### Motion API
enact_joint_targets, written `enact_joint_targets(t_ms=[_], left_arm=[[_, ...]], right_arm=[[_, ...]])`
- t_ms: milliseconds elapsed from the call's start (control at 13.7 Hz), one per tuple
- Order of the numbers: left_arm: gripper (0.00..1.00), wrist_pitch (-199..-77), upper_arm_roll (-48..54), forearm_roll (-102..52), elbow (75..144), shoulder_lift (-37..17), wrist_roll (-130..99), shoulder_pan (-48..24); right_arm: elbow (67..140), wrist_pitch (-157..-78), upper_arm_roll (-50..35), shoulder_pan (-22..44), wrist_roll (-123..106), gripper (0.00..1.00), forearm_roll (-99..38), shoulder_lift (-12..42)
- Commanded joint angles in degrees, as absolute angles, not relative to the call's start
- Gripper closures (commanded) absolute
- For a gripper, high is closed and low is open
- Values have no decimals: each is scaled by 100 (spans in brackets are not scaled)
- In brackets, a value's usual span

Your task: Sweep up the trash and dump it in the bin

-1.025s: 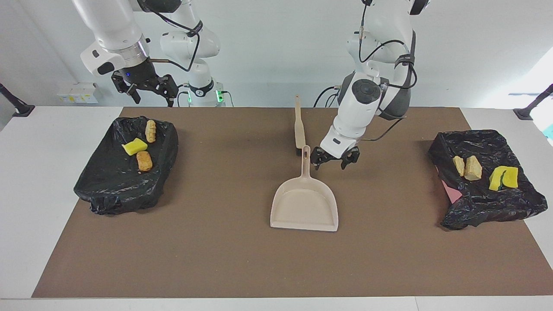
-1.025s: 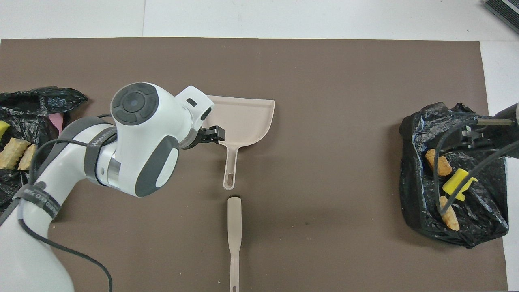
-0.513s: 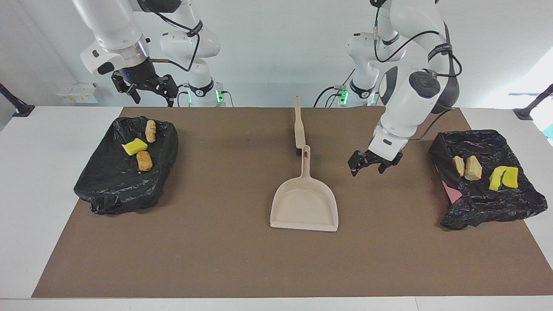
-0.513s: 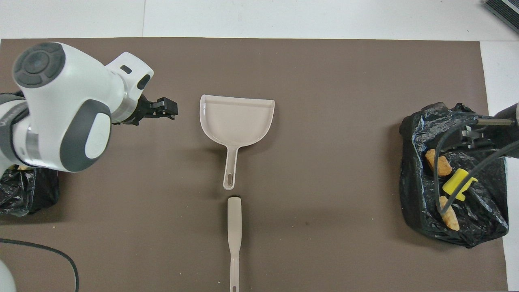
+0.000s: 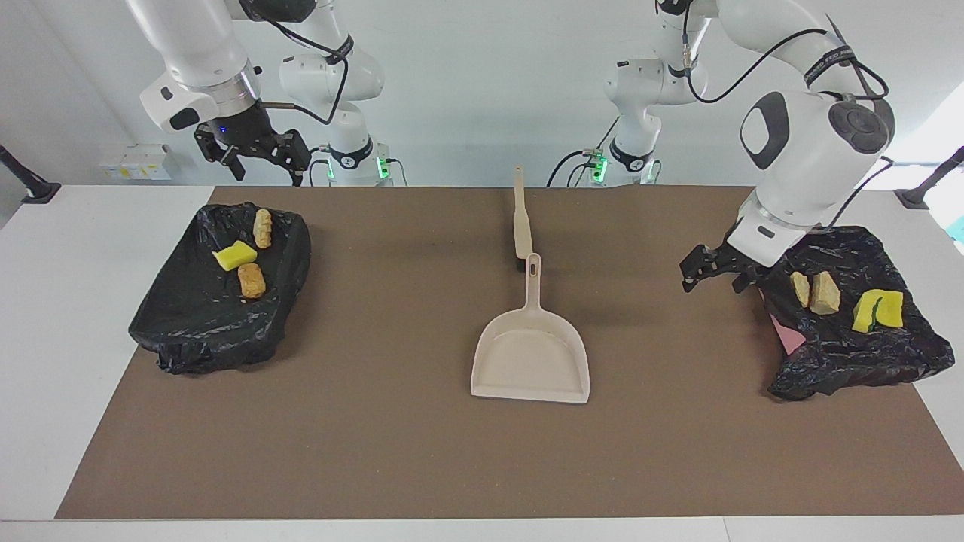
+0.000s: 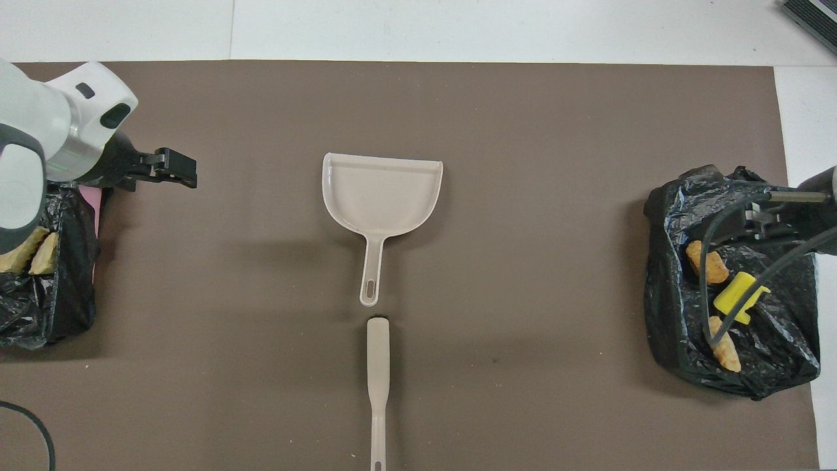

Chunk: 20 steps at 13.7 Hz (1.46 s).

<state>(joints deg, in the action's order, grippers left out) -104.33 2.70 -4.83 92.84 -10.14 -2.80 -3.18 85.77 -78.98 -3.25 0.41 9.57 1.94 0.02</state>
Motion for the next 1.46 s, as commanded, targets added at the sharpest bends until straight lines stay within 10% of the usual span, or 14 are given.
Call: enact_joint_targets(t_ms=[0, 806, 1392], left_arm=[[0, -10265, 264, -501, 9553, -599, -115, -141], [0, -9044, 246, -141, 9439, 201, -123, 61], [0, -8034, 264, -141, 8360, -272, -132, 70]], right_arm=[[8736, -8007, -290, 26, 773, 0, 149, -123], [8736, -8007, -290, 26, 773, 0, 149, -123], [8728, -8007, -290, 26, 773, 0, 149, -123]])
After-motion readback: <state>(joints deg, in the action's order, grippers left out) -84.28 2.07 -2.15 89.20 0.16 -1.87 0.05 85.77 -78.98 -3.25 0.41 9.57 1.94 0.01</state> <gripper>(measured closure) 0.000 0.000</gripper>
